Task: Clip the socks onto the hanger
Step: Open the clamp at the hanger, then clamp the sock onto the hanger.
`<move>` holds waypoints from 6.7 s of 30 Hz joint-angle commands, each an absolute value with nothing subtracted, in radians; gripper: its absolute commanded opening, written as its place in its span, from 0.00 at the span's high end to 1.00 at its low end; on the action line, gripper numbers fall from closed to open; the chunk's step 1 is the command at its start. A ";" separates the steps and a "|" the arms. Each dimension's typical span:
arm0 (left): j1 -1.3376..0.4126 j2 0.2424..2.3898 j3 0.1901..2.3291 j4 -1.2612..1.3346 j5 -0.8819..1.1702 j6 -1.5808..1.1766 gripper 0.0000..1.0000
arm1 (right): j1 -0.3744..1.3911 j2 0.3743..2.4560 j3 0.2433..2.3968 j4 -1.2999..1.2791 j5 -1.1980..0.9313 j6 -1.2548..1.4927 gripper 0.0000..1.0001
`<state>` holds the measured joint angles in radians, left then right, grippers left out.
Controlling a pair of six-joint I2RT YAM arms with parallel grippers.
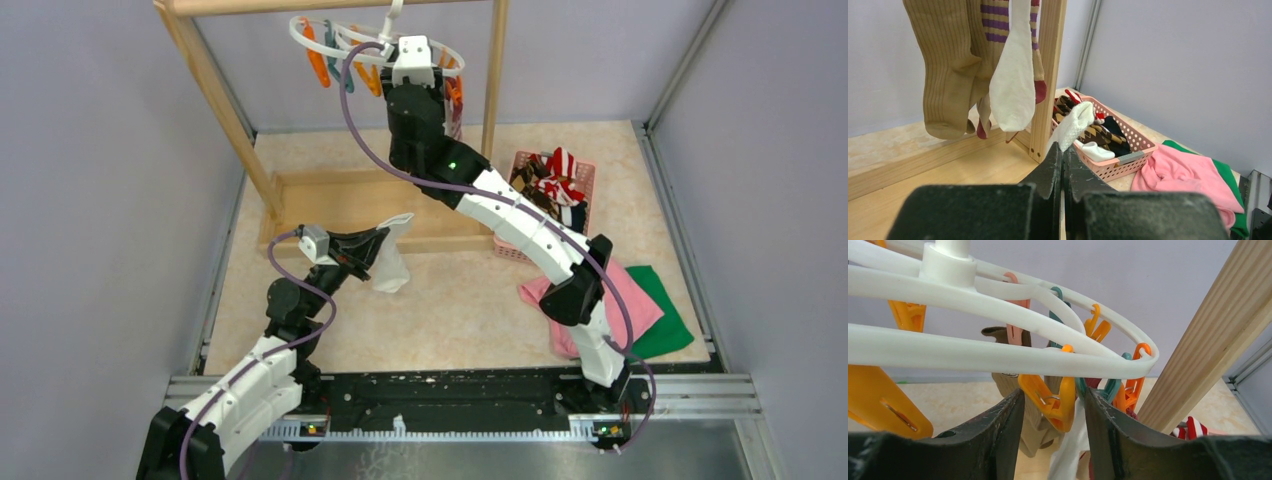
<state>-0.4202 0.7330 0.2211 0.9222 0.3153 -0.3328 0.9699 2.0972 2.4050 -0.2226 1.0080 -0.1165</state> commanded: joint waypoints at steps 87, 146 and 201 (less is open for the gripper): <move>-0.410 0.993 0.462 1.158 0.331 -0.448 1.00 | 0.839 1.792 2.115 -0.193 0.634 0.162 0.84; -0.510 1.245 0.724 1.109 0.065 -0.320 1.00 | 0.815 1.757 2.000 -0.097 0.555 0.195 0.65; -0.615 1.419 0.905 1.136 -0.147 -0.173 1.00 | 0.813 1.759 1.968 -0.047 0.528 0.184 1.00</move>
<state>-0.5957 1.4048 0.8520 1.0557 -0.0830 -0.2409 0.8211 1.7695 1.9682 -0.1017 0.5385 0.1696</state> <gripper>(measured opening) 0.012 0.196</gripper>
